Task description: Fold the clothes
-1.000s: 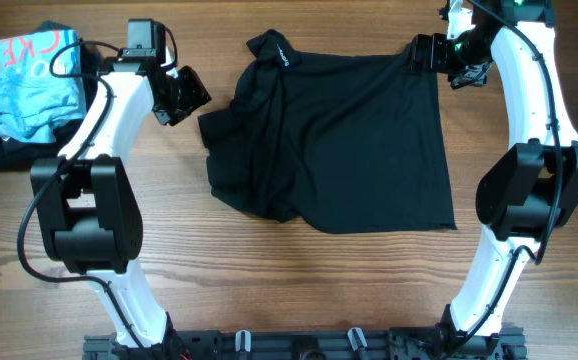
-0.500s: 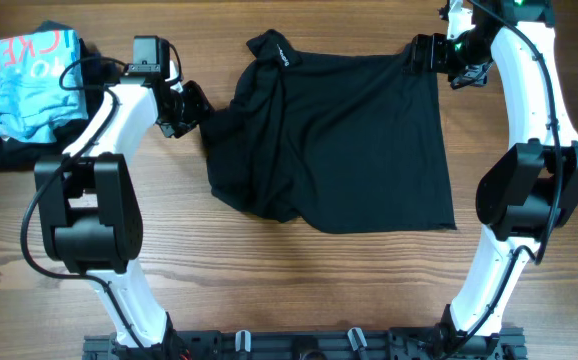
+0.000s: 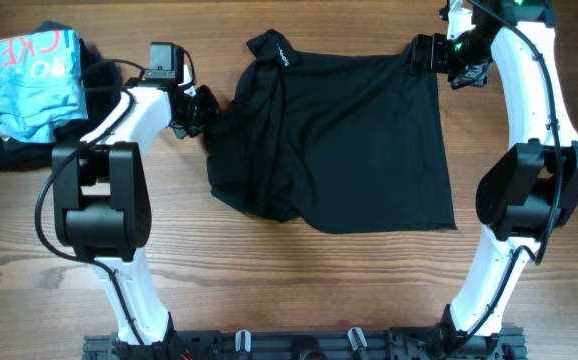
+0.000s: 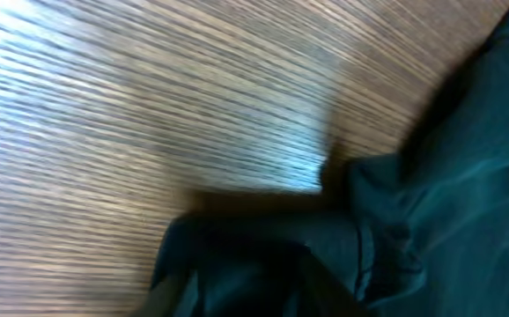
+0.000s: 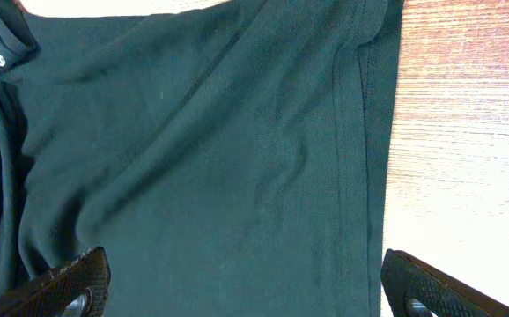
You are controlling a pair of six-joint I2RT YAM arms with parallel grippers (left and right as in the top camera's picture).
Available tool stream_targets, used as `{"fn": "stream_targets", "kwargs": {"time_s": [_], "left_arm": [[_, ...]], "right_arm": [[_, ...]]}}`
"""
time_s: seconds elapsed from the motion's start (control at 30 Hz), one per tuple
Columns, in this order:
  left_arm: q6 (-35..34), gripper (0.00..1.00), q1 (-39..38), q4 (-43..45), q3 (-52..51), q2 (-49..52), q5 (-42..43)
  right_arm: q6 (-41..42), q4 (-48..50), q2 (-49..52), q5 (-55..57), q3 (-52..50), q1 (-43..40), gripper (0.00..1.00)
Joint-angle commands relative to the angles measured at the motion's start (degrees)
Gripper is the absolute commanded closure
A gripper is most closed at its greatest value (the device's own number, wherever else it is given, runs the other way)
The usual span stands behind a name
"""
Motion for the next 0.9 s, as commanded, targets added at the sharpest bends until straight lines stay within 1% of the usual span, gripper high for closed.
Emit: {"fn": "stream_targets", "kwargs": {"time_s": [0.0,0.03,0.07,0.2,0.3,0.5,0.57,0.7,0.73,0.77,0.8,0.87], "left_arm": [[0.61,0.84,-0.26,1.14,-0.59,0.66,1.16],[0.61,0.89,-0.2,1.49,-0.57,0.66,1.14],[0.61,0.96,-0.11,1.99,-0.57,0.63,1.14],[0.61,0.96,1.07,2.84,0.96,0.28,1.14],[0.7,0.96,3.52,2.03,5.73,-0.48,1.11],[0.92,0.96,7.15,1.18,11.69,-1.79,0.42],[1.97,0.96,8.22,1.22,13.53,-1.86,-0.02],[3.58,0.96,8.81,2.01,14.51,-1.86,-3.08],[3.93,0.94,8.79,2.19,14.51,-1.84,-4.11],[3.91,0.82,8.74,2.23,14.51,-1.84,-5.7],[3.91,0.66,8.72,2.27,14.51,-1.84,-6.97],[3.93,0.28,8.7,2.4,14.51,-1.84,-8.44]], "right_arm": [[-1.11,-0.07,-1.2,-0.96,0.2,0.17,0.01],[-1.11,-0.04,-1.2,-0.96,0.2,0.17,0.01],[-1.14,-0.02,-1.2,-0.96,0.2,0.17,0.01],[-1.11,0.17,-1.2,-0.96,0.2,0.17,0.01],[-1.14,0.2,-1.2,-0.96,0.2,0.17,0.01],[-1.18,0.31,-1.2,-0.96,0.2,0.17,0.01],[-1.16,0.37,-1.2,-0.96,0.2,0.17,0.01],[-1.14,0.39,-1.2,-0.96,0.2,0.17,0.01],[-1.11,0.39,-1.2,-0.98,0.2,0.17,0.01],[-1.11,0.39,-1.2,-0.98,0.2,0.17,0.01],[-1.11,0.37,-1.2,-0.98,0.2,0.17,0.01],[-1.14,0.37,-1.2,-0.98,0.2,0.17,0.01]]}}
